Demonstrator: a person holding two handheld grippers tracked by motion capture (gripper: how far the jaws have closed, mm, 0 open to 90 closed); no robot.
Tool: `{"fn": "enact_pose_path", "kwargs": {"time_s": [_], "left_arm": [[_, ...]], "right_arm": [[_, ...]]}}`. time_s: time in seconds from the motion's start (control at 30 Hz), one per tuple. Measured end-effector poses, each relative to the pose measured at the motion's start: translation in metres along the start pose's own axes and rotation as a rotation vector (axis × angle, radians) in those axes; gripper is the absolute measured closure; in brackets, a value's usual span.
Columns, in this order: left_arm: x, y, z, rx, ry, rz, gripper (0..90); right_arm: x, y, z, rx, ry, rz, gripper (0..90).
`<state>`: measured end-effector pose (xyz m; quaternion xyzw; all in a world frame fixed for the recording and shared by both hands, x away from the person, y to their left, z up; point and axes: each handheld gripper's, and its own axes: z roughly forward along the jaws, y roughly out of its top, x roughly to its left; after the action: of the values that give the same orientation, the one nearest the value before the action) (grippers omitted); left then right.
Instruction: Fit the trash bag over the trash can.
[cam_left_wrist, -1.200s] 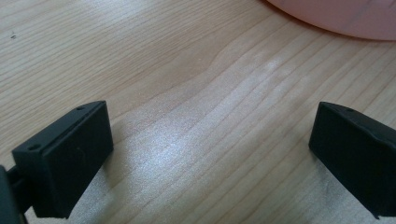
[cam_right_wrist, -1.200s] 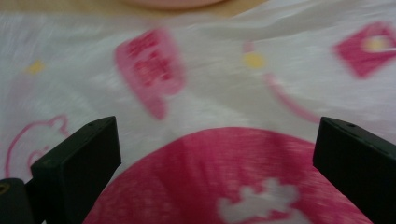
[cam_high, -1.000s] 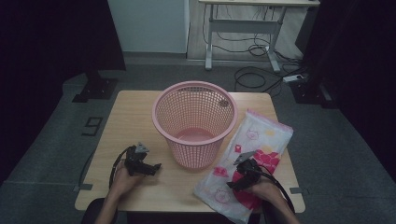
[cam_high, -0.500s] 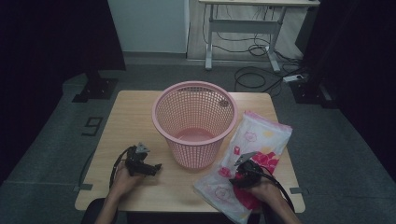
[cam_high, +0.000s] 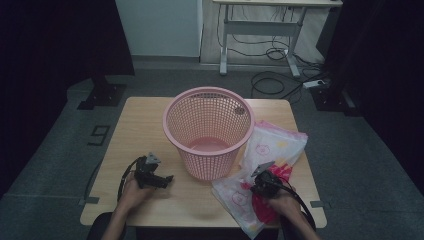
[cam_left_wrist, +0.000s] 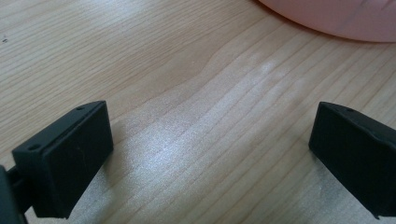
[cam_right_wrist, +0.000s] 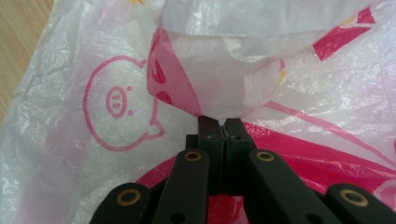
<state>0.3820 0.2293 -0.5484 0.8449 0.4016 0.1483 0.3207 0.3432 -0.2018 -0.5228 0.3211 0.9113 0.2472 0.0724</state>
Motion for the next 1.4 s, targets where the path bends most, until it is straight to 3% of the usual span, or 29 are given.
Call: {"fn": "enact_pose_path", "kwargs": {"time_s": [0.07,0.17,0.33,0.4,0.43,0.47,0.5,0.67,0.87,1.23,1.4], "left_arm": [[0.0,0.0,0.0,0.0,0.0,0.0,0.0],[0.0,0.0,0.0,0.0,0.001,0.0,0.0],[0.0,0.0,0.0,0.001,0.0,0.001,0.0],[0.0,0.0,0.0,0.002,-0.001,0.004,0.0],[0.0,0.0,0.0,0.002,-0.001,0.004,0.0],[0.0,0.001,0.0,0.005,-0.002,0.007,0.0],[0.0,0.001,0.0,0.005,-0.002,0.007,0.0],[0.0,0.001,0.0,0.005,-0.005,0.011,0.0],[0.0,0.001,0.001,0.005,-0.009,0.012,0.0],[0.0,0.001,0.001,0.005,-0.013,0.014,0.0],[0.0,0.001,0.001,0.004,-0.014,0.015,0.0]], "right_arm": [[-0.009,0.001,-0.007,-0.007,-0.005,0.032,88.5],[-0.016,0.003,-0.014,-0.013,-0.015,0.042,88.5],[-0.036,0.011,-0.031,-0.016,-0.078,0.068,88.4],[-0.053,0.014,-0.04,-0.014,-0.112,0.093,88.3],[-0.053,0.014,-0.04,-0.014,-0.112,0.093,88.3],[-0.066,0.017,-0.044,-0.012,-0.135,0.109,88.2],[-0.066,0.017,-0.044,-0.012,-0.135,0.109,88.2],[-0.098,0.022,-0.052,0.006,-0.198,0.172,88.0],[-0.116,0.035,-0.055,-0.013,-0.213,0.204,88.0],[-0.118,0.077,-0.06,-0.056,-0.169,0.204,87.7],[-0.115,0.097,-0.07,-0.067,-0.149,0.189,87.6]]}}
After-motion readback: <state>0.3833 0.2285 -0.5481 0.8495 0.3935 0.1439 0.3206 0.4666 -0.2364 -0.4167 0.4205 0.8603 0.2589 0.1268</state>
